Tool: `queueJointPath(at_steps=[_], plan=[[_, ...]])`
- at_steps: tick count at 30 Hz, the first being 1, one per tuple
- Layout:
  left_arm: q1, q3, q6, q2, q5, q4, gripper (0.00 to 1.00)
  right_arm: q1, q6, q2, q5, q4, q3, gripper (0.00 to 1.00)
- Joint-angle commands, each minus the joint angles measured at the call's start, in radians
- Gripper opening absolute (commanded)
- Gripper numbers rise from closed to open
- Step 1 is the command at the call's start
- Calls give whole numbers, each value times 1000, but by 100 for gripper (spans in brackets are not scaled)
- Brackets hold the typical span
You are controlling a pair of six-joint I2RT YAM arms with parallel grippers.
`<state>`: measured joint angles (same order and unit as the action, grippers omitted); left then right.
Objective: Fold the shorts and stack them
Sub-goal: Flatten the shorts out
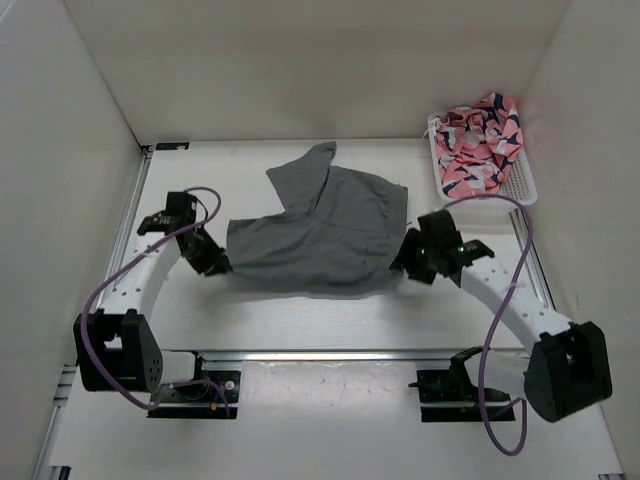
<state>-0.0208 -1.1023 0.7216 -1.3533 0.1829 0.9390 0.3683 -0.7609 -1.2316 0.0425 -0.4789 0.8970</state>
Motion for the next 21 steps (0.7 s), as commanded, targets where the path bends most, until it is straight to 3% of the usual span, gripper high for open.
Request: queueJointPath(at_steps=[1, 2, 4, 6, 9, 13, 17, 21], plan=[[-2, 143, 7, 128, -60, 3, 29, 56, 0, 151, 37, -78, -130, 65], [-2, 144, -2, 128, -60, 3, 52, 57, 0, 170, 37, -102, -144, 72], [-2, 92, -11, 128, -60, 3, 70, 57, 21, 211, 88, -177, -130, 78], [-2, 23, -21, 80, -71, 3, 78, 29, 60, 222, 129, -208, -69, 80], [-48, -160, -65, -4, -112, 3, 76, -52, 98, 196, 117, -208, 14, 80], [-135, -440, -134, -264, -172, 52, 68, -149, 135, 36, 34, -162, 124, 77], [-223, -831, -182, -531, -250, 159, 65, -160, 181, -156, 16, -153, 285, 62], [-254, -1110, -200, -771, -295, 221, 65, -160, 199, -377, 48, -153, 439, 49]])
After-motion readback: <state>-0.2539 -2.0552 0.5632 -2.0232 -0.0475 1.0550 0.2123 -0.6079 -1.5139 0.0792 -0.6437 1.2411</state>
